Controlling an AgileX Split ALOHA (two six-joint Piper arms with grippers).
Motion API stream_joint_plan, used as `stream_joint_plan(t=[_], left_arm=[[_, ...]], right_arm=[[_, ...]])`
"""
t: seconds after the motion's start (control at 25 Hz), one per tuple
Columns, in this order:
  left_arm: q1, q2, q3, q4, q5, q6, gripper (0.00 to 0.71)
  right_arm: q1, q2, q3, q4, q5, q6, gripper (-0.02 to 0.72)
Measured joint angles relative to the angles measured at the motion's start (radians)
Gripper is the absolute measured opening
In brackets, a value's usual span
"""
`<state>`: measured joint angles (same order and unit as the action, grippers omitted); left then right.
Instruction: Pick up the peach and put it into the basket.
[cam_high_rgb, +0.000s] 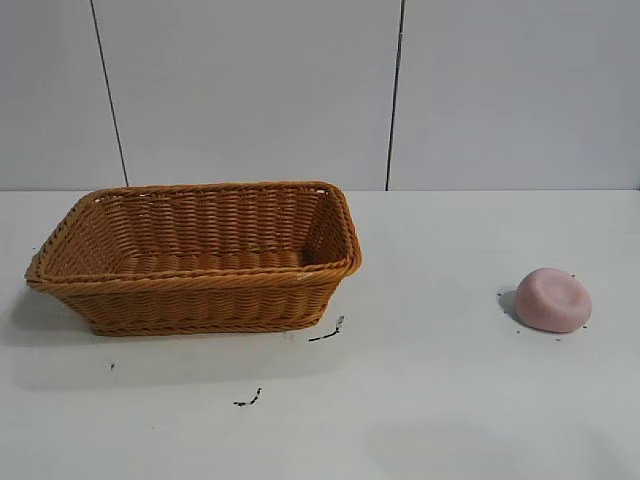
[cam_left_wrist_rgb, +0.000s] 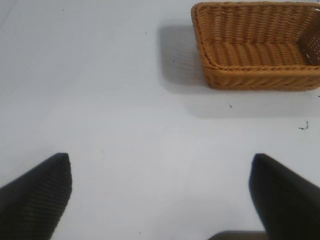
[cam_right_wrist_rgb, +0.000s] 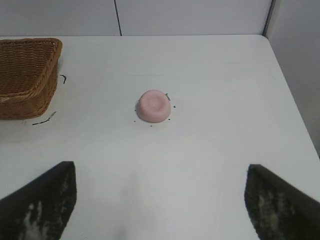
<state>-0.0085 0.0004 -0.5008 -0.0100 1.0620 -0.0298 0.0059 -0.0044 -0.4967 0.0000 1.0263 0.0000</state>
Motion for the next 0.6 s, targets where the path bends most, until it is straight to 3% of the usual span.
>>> stream_joint_plan(t=[0.4,0.6], left_arm=[[0.0,0.0,0.0,0.0,0.0,0.0,0.693],[0.0,0.0,0.0,0.0,0.0,0.0,0.693]], right_arm=[[0.0,0.004,0.0,0.0,0.0,0.0,0.634],[0.0,0.211,-0.073,0.0,-0.018,0.0,0.681]])
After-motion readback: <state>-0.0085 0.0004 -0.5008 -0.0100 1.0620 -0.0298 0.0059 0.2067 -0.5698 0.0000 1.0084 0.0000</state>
